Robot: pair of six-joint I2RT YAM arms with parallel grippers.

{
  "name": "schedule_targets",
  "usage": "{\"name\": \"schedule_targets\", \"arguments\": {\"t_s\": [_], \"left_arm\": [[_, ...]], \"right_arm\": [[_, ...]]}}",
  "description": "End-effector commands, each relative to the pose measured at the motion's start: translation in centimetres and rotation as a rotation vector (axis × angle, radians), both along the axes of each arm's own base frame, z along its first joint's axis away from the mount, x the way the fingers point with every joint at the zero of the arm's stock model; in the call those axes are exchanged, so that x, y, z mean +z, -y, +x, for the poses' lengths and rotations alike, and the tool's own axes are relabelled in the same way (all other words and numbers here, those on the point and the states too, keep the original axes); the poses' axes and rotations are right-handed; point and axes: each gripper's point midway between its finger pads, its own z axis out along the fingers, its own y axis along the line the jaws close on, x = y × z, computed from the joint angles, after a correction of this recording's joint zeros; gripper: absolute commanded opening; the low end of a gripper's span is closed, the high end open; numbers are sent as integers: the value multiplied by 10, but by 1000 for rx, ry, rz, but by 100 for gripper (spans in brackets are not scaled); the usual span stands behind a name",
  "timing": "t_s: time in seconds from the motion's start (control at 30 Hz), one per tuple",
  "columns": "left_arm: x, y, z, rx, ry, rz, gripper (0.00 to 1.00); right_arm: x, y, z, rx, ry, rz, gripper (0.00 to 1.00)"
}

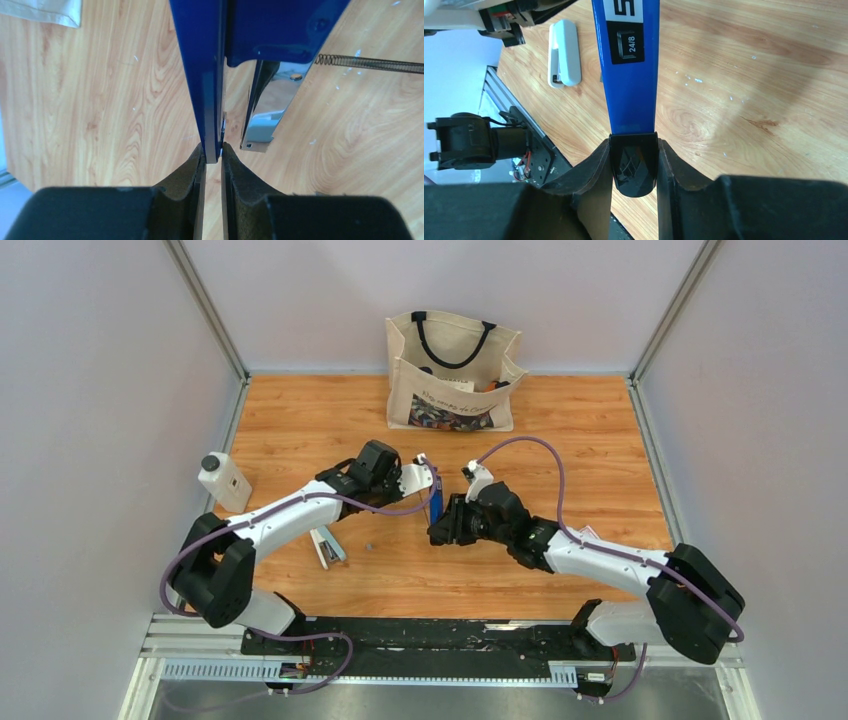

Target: Unload the staples from the stapler

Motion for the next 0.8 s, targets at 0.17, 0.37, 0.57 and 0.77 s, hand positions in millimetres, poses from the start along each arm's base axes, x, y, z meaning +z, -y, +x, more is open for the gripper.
{"name": "schedule_targets", "arguments": {"t_s": [0.17,0.37,0.57,0.77], "left_arm": [[5,8,32,-22,218,127,17],[11,12,41,-25,295,135,15],[17,21,48,-56,389,147,15],[14,27,46,-101,471,199,14]], "right_arm": [[-32,30,-4,-23,10,-138,0],[-42,38,-13,10,4,-167,0],[-47,43,-23,35,-6,-175,0],[-50,46,-27,31,-17,-173,0]]}}
